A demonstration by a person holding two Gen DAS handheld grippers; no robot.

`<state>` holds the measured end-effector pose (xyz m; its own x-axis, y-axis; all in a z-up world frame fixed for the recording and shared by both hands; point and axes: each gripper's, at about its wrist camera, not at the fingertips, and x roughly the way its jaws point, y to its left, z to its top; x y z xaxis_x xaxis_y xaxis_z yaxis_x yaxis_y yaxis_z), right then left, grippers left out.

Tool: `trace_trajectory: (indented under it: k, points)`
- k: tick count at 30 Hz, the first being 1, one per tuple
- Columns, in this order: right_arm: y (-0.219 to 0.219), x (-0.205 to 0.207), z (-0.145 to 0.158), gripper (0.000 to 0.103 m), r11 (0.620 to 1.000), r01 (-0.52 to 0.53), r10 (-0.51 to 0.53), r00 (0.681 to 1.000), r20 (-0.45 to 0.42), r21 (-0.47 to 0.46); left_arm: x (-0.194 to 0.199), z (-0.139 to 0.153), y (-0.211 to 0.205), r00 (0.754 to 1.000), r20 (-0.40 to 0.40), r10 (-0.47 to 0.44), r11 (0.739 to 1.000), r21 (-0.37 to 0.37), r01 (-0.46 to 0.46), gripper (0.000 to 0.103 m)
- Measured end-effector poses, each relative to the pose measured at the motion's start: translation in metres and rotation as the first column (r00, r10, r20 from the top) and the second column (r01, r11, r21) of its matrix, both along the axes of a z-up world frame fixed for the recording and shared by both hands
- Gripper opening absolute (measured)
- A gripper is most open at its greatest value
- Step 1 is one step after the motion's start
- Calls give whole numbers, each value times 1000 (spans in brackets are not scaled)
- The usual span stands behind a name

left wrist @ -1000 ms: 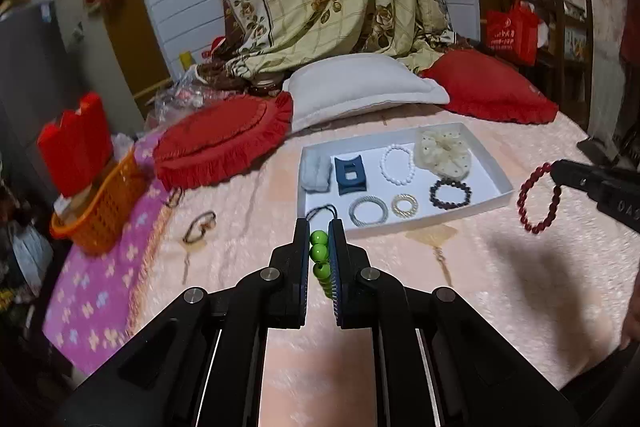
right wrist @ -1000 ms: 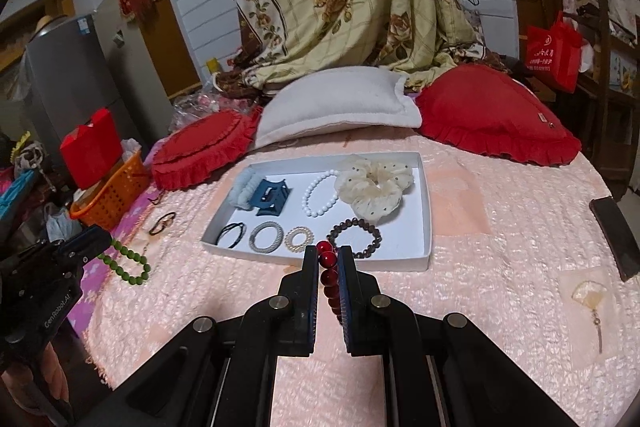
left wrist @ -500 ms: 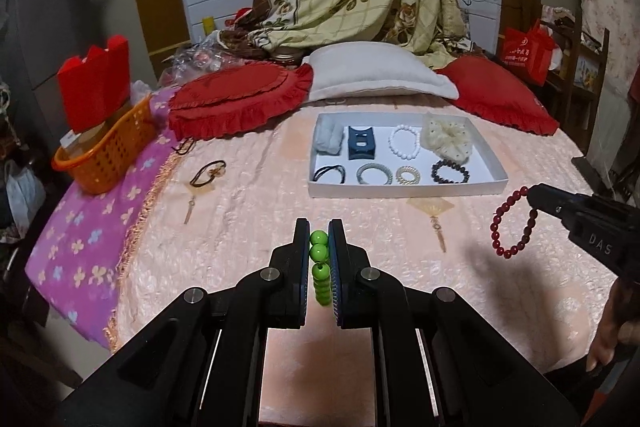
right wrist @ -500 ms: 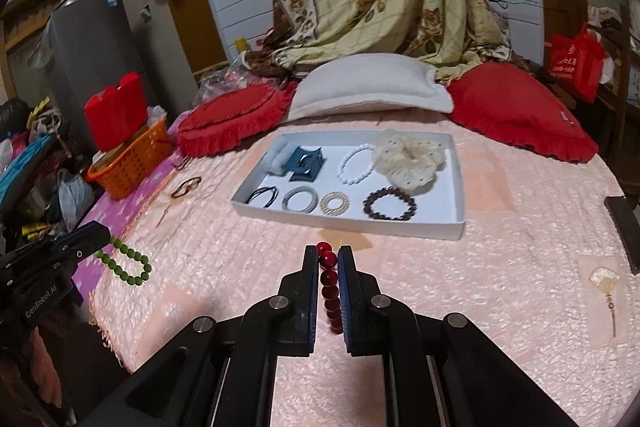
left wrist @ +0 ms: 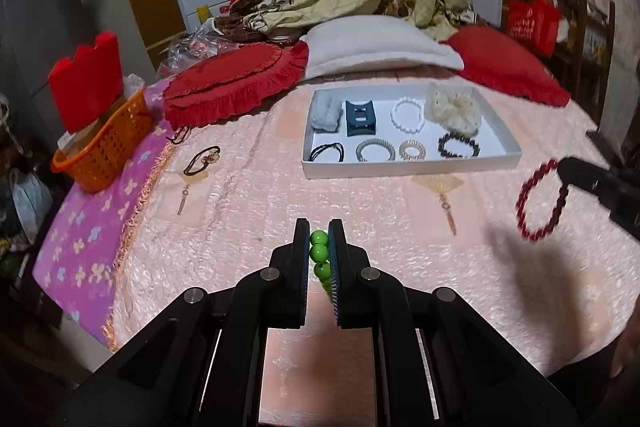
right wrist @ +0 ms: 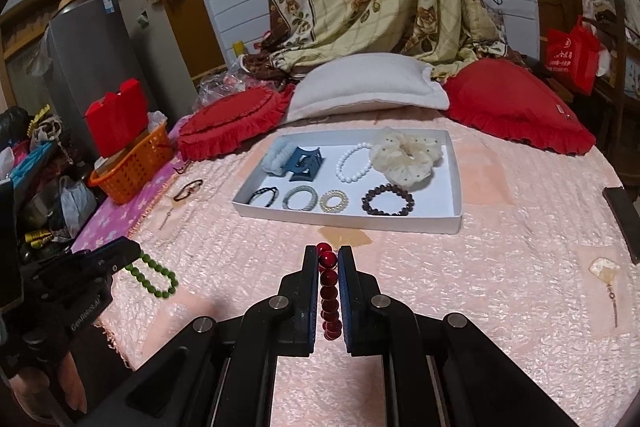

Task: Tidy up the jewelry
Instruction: 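Lift the green bracelet with the left tool while the right tool lifts the red bracelet, then lower the green bracelet into the tray with the left tool while the right tool lowers the red bracelet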

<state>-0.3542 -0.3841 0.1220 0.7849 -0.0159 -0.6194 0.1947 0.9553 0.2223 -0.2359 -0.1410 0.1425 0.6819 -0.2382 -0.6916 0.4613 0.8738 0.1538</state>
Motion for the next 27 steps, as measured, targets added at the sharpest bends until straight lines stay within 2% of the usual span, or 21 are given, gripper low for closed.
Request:
trace_trajectory:
  k: [8,14,19,27]
  points:
    - [-12,17,-1,9,1000,16,-16,1000,-10,-3,19,-14,-11,1000,2,-5,998,63,5,8]
    - [-19,29,8,9,999,24,-24,1000,-8,-33,37,-24,-20,999,-32,-24,997,69,26,8]
    - [-31,48,13,9,997,38,-39,999,-16,-63,67,-24,-31,991,-116,-70,997,5,72,8]
    - [-60,107,5,9,998,44,-46,998,-52,-34,132,-8,-65,965,-204,-164,982,-126,140,8]
